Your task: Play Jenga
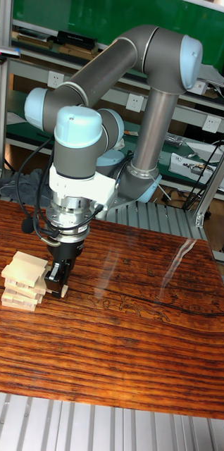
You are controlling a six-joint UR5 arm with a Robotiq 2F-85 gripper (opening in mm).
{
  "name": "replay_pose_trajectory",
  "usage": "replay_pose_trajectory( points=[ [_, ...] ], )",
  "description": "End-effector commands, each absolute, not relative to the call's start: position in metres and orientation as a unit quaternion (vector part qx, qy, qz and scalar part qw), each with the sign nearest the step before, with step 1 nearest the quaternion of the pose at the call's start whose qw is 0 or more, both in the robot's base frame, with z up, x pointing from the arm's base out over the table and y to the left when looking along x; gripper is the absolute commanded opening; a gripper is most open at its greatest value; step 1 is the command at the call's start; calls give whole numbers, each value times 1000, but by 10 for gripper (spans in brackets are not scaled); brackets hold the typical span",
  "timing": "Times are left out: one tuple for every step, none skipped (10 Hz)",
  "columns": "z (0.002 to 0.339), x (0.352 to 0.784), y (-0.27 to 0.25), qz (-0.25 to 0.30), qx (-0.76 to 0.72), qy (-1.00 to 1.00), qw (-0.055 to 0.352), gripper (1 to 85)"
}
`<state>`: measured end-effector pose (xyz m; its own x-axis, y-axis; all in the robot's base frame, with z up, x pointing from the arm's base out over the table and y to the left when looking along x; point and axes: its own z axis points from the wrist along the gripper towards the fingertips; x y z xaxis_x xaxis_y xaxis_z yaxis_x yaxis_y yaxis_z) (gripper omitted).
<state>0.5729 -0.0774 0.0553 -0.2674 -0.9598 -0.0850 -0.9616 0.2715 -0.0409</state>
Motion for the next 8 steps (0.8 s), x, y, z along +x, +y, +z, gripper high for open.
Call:
replay_pose_trajectory(
  points=[
    [57,573,-77,12,-602,797,50,277],
    [57,573,-77,12,-603,796,50,277],
    [57,573,-78,12,-603,796,50,277],
    [57,573,-78,12,-603,796,50,283],
    [57,573,-78,12,-603,796,49,283],
    [56,573,-78,12,-604,795,49,280],
    [56,573,-78,12,-605,795,49,277],
    [56,573,-78,12,-605,794,49,277]
  ],
)
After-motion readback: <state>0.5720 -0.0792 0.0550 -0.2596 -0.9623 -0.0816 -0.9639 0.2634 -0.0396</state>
